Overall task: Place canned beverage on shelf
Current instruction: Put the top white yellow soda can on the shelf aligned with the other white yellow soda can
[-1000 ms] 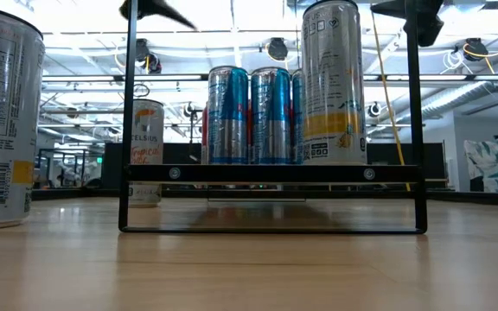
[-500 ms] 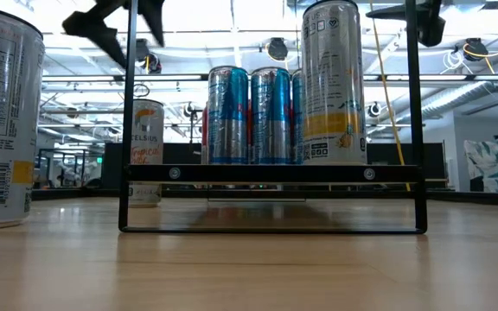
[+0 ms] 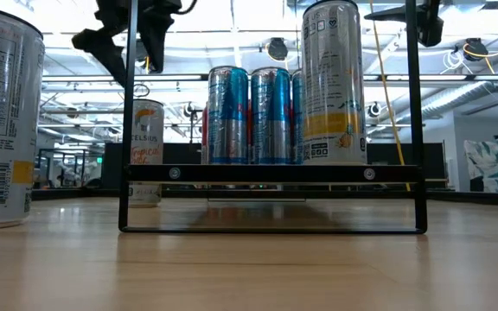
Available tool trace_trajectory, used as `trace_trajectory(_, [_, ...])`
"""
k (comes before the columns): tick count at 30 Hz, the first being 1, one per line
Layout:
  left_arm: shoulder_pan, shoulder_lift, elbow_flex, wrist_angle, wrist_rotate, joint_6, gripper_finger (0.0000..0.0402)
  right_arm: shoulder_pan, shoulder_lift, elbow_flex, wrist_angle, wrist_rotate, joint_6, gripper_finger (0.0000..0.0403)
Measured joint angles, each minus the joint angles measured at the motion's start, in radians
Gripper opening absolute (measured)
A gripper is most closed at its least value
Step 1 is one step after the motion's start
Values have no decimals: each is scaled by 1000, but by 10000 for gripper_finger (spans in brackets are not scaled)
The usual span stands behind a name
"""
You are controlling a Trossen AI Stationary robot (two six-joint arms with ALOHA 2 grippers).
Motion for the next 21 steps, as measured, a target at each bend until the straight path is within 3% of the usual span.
trace_trajectory(21, [102, 116, 0, 15, 166, 171, 359, 0, 28, 0, 0, -3, 31, 311])
